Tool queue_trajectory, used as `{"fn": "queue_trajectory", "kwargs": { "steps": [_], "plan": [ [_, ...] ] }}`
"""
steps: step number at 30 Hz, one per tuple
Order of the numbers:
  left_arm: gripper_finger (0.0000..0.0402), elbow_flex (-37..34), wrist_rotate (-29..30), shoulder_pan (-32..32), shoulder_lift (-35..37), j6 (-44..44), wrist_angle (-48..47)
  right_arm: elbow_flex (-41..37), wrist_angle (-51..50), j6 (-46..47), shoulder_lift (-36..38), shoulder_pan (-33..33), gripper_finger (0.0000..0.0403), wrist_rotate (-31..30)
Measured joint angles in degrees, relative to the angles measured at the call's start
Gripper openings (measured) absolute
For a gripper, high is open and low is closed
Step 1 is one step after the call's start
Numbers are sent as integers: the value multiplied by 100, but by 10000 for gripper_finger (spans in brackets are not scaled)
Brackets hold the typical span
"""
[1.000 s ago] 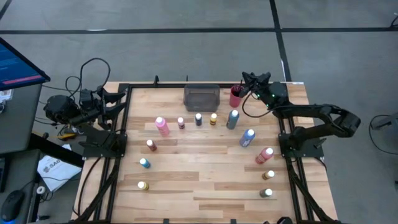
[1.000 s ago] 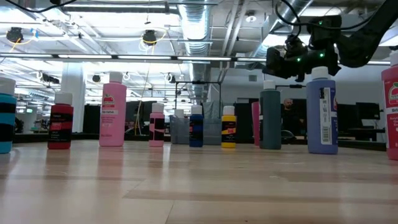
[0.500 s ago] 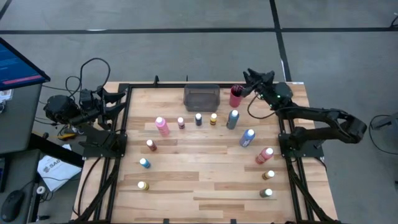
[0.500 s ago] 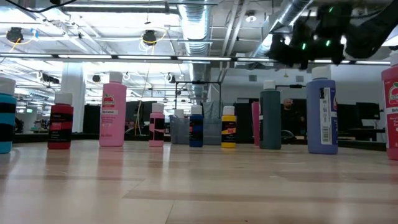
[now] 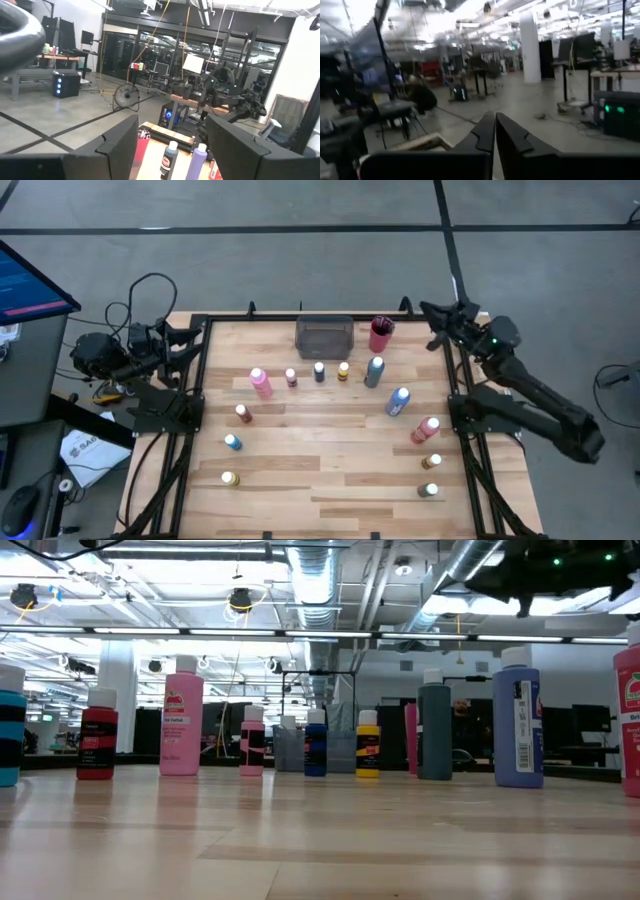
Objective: Pick & Place Paint Supplies
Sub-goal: Put the pink paint bottle into the gray bin
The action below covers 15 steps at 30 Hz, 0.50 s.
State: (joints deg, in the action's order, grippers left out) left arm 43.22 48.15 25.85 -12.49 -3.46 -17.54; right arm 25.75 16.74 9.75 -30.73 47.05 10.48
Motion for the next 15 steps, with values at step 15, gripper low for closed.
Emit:
{"fn": "queue_trajectory", "kwargs": {
  "steps": [15],
  "plan": [
    [213, 0, 280, 0, -4, 0, -32, -2449, 1830, 771, 886, 189, 2, -304]
  ]
}}
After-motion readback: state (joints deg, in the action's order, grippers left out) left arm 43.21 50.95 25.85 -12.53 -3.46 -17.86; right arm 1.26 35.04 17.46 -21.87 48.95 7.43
